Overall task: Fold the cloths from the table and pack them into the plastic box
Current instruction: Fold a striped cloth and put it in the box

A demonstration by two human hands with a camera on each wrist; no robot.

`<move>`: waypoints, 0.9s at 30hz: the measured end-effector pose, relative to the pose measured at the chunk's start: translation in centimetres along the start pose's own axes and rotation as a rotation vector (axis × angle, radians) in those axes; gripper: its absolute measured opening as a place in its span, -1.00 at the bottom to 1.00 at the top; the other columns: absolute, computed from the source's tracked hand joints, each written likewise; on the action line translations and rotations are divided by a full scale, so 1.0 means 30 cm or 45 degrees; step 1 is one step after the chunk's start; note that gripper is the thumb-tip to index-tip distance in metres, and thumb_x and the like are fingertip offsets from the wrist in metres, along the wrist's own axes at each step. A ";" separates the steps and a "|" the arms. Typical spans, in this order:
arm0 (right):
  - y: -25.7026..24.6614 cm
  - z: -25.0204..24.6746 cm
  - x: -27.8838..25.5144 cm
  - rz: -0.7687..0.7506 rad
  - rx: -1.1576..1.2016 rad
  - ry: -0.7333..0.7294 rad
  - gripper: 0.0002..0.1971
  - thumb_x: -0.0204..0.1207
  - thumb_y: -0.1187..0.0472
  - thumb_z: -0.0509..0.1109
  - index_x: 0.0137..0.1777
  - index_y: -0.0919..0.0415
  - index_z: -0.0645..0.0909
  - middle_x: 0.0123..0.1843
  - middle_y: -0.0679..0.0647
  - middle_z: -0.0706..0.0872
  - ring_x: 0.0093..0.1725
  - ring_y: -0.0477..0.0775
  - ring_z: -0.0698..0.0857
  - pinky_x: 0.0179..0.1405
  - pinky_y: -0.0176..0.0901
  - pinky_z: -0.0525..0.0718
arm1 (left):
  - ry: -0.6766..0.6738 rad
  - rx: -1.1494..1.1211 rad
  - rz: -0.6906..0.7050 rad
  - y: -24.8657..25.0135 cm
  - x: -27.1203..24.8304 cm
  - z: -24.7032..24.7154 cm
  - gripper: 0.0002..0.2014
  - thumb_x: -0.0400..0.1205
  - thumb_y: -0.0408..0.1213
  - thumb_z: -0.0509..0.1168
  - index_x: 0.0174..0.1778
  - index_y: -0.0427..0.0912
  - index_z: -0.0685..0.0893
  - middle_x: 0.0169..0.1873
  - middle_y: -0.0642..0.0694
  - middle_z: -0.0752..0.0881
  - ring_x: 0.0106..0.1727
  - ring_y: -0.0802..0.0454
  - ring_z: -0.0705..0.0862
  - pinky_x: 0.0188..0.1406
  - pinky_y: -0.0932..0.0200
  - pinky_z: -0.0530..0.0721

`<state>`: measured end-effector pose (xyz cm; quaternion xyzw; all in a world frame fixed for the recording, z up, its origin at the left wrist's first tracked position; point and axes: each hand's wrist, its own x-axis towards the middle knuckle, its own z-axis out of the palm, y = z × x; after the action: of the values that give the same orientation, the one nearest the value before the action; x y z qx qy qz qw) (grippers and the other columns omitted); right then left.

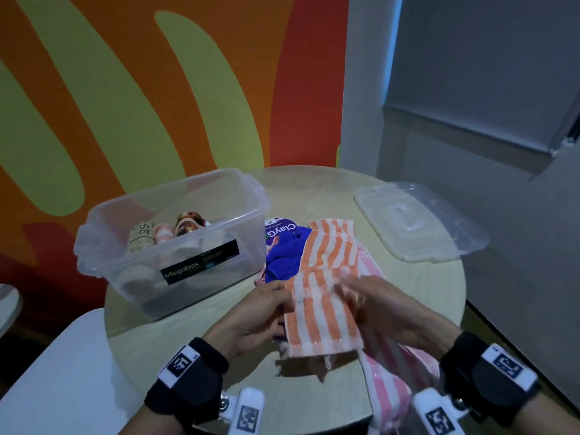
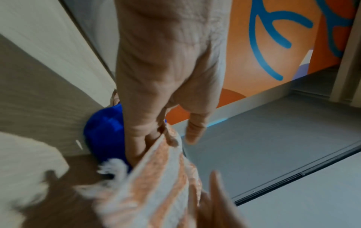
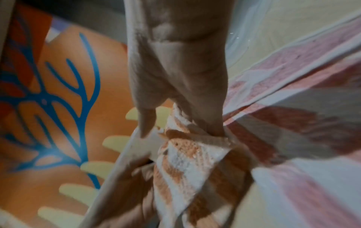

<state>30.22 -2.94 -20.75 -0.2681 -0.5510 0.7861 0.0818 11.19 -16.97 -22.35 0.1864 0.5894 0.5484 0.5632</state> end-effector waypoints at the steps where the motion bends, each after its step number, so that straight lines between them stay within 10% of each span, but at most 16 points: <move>1: 0.026 0.012 -0.014 0.037 -0.087 -0.047 -0.58 0.64 0.11 0.51 0.38 0.37 0.64 0.29 0.28 0.80 0.28 0.32 0.79 0.36 0.27 0.71 | -0.060 -0.009 -0.004 -0.007 -0.011 0.017 -0.66 0.58 -0.48 0.34 0.30 -0.38 0.65 0.12 -0.37 0.71 0.09 -0.28 0.73 0.10 -0.22 0.78; 5: 0.050 0.029 -0.056 0.053 -0.140 0.044 -0.61 0.61 0.52 0.41 0.43 0.38 0.58 0.27 0.30 0.81 0.26 0.37 0.80 0.40 0.36 0.67 | -0.086 -0.122 -0.003 -0.038 -0.040 0.090 -0.58 0.64 -0.51 0.46 0.43 -0.36 0.61 0.26 -0.34 0.80 0.25 -0.30 0.81 0.17 -0.22 0.83; 12: 0.079 -0.042 -0.149 0.168 -0.087 0.204 -0.41 0.47 0.42 0.58 0.46 0.30 0.45 0.20 0.34 0.82 0.07 0.40 0.85 0.23 0.43 0.73 | 0.062 0.196 -0.005 -0.073 -0.072 0.062 -0.41 0.55 -0.51 0.56 0.45 -0.20 0.49 0.12 -0.23 0.87 0.06 -0.21 0.88 0.02 -0.10 0.87; 15: 0.142 -0.056 -0.176 0.145 -0.463 0.349 -0.36 0.44 0.46 0.62 0.43 0.17 0.40 -0.04 0.36 0.83 -0.17 0.37 0.85 0.05 0.45 0.80 | 0.022 0.321 -0.064 -0.147 -0.113 0.060 -0.52 0.61 -0.45 0.52 0.39 -0.21 0.51 0.07 -0.25 0.87 0.01 -0.25 0.87 -0.04 -0.10 0.82; 18: 0.140 -0.044 -0.186 0.002 -1.099 0.431 -0.50 0.49 0.23 0.63 0.36 0.02 0.52 -0.10 0.10 0.82 -0.16 0.07 0.84 -0.02 0.12 0.84 | 0.035 0.336 -0.070 -0.159 -0.149 0.057 -0.66 0.69 -0.44 0.43 0.34 -0.26 0.51 -0.04 -0.34 0.87 -0.21 -0.20 0.81 -0.34 0.06 0.75; 21: 0.143 0.012 -0.203 -0.207 -1.461 0.374 -0.67 0.52 -0.02 0.58 0.21 0.01 0.62 -0.08 -0.15 0.69 -0.14 -0.19 0.69 -0.14 -0.18 0.73 | 0.032 0.449 -0.048 -0.143 -0.154 0.044 -0.74 0.73 -0.35 0.41 0.30 -0.28 0.58 -0.07 -0.33 0.88 -0.20 -0.18 0.79 -0.20 -0.04 0.80; 27: 0.286 0.046 -0.177 -0.452 -1.817 0.245 -0.80 0.68 -0.10 0.25 -0.14 -0.07 0.47 -0.15 -0.20 0.47 -0.15 -0.08 0.53 -0.32 -0.22 0.37 | -0.022 0.291 -0.076 -0.135 -0.152 0.082 -0.75 0.72 -0.40 0.41 0.31 -0.26 0.61 -0.02 -0.34 0.87 -0.11 -0.22 0.82 -0.13 0.00 0.84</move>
<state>35.41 -9.59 -26.45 -0.2306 -0.9534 0.1848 0.0613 16.27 -21.06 -23.13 0.2366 0.6483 0.4591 0.5595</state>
